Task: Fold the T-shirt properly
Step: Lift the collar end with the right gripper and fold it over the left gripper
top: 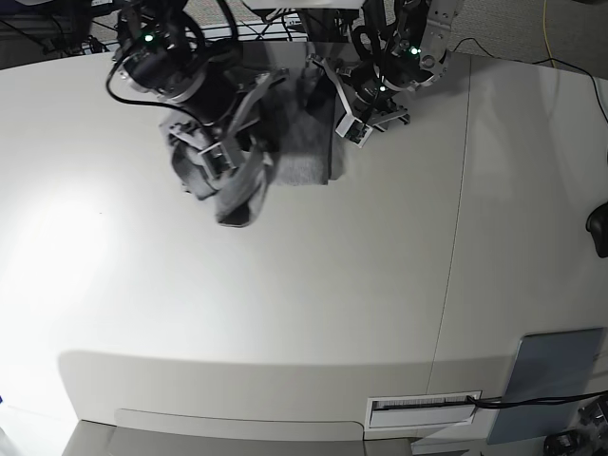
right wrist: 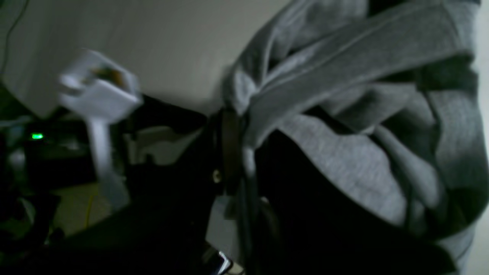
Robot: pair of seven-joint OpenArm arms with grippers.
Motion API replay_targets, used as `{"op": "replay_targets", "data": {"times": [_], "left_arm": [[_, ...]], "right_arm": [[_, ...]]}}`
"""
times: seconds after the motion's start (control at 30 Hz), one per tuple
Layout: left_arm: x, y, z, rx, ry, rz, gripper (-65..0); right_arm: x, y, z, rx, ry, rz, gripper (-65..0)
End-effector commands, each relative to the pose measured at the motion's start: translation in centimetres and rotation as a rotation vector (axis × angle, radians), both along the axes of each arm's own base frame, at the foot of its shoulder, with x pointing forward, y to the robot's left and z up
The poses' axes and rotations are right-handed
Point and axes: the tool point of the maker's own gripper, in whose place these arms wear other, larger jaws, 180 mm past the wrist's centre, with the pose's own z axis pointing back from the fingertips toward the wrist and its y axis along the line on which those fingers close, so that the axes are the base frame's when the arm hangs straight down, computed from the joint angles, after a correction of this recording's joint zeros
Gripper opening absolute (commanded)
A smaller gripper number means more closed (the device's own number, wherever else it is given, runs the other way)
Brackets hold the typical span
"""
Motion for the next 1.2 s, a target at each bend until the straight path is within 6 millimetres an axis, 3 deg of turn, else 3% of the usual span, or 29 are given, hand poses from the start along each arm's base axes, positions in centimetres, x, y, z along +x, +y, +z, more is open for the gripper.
{"op": "replay_targets", "data": {"times": [0.0, 0.17, 0.47, 0.63, 0.73, 0.8, 1.03, 1.17], "left_arm": [[-0.4, 0.1, -0.1, 0.009, 0.014, -0.005, -29.0], [-0.4, 0.1, -0.1, 0.009, 0.015, -0.005, -29.0], [-0.4, 0.1, -0.1, 0.009, 0.015, -0.005, -29.0], [-0.4, 0.1, -0.1, 0.009, 0.014, -0.005, -29.0], [-0.4, 0.1, -0.1, 0.009, 0.015, -0.005, -29.0], [-0.4, 0.1, -0.1, 0.009, 0.014, -0.005, -29.0], [-0.2, 0.1, 0.2, 0.007, 0.005, -0.004, -29.0], [0.6, 0.1, 1.6, 0.008, -0.044, -0.004, -29.0]], "right_arm": [[0.3, 0.6, 1.1, 0.027, -0.043, 0.001, -65.0], [0.1, 2.3, 1.4, 0.052, -0.059, 0.025, -65.0], [0.5, 5.0, -1.9, 0.090, -0.001, 0.079, -65.0], [0.2, 6.8, -1.9, 0.073, -0.069, 0.263, -65.0], [0.3, 7.1, -1.6, 0.082, -0.088, 0.276, -46.7], [0.2, 7.2, -1.5, 0.096, -0.086, 0.279, -39.2], [0.1, 8.4, 0.0, 0.208, -0.081, 0.299, -39.0], [0.5, 8.2, 0.1, 0.182, -0.087, 0.308, -39.0]]}}
